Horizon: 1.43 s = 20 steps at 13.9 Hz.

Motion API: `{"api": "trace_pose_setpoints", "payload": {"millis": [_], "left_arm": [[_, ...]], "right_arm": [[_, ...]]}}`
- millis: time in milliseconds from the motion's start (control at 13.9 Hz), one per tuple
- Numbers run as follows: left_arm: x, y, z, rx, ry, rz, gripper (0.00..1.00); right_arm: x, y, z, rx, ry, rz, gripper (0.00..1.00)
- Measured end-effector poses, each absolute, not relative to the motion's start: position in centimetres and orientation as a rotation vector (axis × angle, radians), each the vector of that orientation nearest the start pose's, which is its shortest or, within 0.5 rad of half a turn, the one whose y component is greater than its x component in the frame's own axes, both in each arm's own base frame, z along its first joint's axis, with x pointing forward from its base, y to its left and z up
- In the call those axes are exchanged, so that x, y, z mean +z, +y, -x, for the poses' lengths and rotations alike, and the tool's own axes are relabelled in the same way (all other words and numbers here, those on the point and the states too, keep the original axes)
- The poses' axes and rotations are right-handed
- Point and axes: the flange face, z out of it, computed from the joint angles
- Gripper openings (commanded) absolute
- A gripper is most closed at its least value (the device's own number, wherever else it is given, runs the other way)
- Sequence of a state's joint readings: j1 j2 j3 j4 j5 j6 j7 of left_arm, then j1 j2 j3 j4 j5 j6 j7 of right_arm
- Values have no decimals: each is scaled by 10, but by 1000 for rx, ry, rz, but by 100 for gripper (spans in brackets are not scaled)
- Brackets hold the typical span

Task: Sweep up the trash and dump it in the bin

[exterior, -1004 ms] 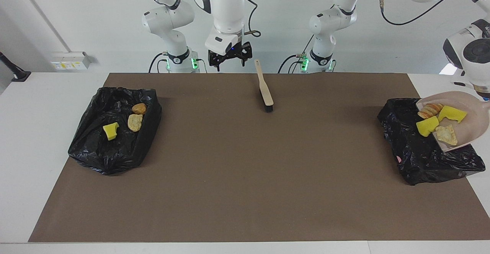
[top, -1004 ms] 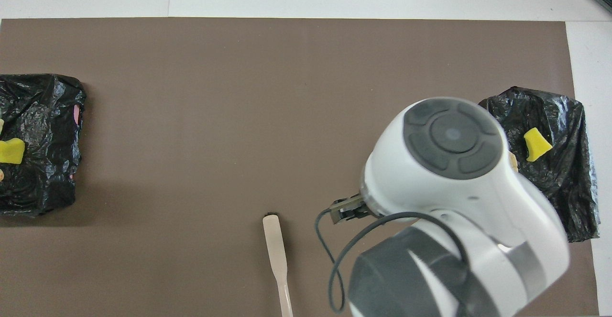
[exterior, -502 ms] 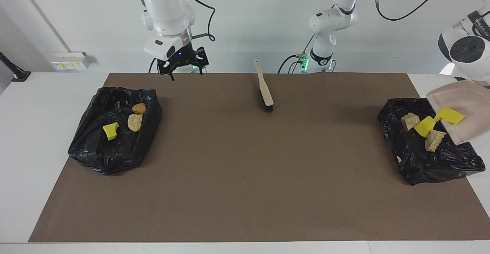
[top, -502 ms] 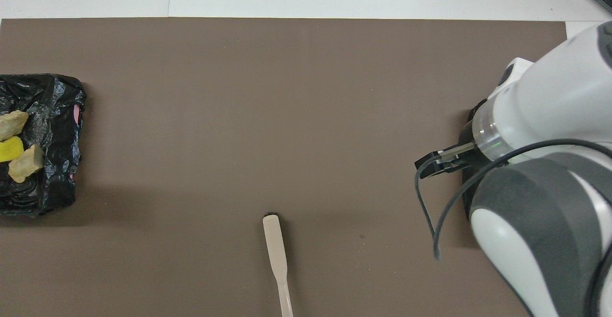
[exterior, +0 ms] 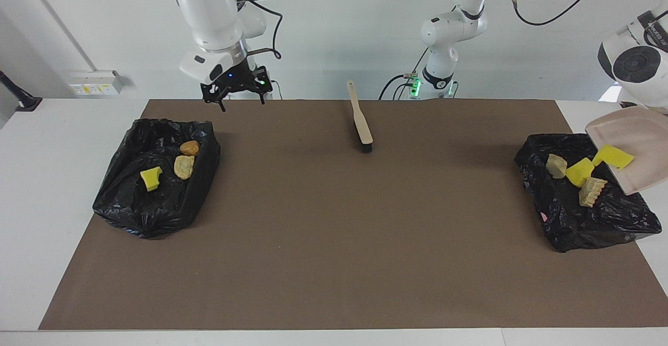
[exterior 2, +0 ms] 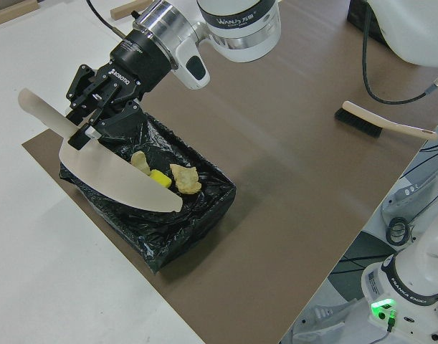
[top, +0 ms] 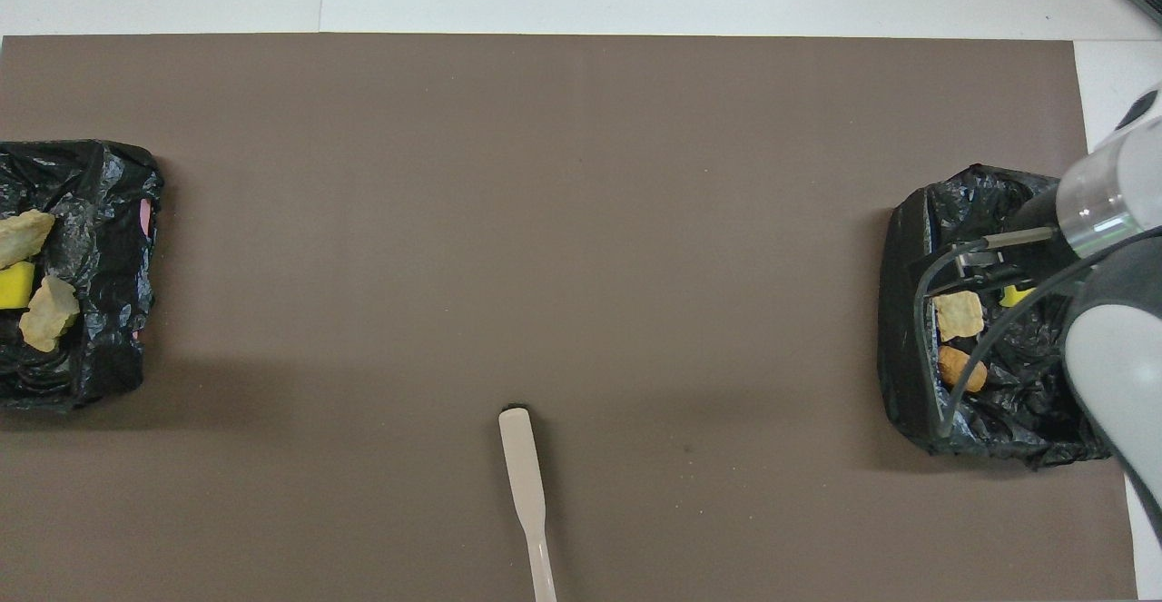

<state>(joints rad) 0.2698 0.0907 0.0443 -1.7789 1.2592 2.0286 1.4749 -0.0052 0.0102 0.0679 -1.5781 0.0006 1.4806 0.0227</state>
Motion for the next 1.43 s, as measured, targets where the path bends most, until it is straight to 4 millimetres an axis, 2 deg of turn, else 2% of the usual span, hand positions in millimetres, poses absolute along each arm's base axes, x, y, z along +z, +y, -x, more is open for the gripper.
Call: {"api": "trace_pose_setpoints", "payload": {"millis": [143,287,430,646,789,933,1220,1435], "left_arm": [[554,236,-573,979,1584,1394,0],[558,230,-574,967,1583,1387,0],[561,221,-574,926,1585,1415,0],[555,196,-581,800,1621,1521,0],[550,164,-589,702,1662,1579,0],[539,128,-592,589,1692,1723,0],[522,78,-591,426,1660,2026,0],[511,13,-587,344,1571,2217,0]], "right_arm": [[610,0,-547,164,31,3138,100],[612,-15,-547,156,81,3137,100],[622,-12,-543,125,120,3138,100],[638,-3,-535,81,110,3140,100],[639,-3,-534,77,111,3140,100],[638,-4,-534,79,114,3140,100],[638,-6,-534,79,121,3140,100],[638,-6,-534,79,125,3140,100]]}}
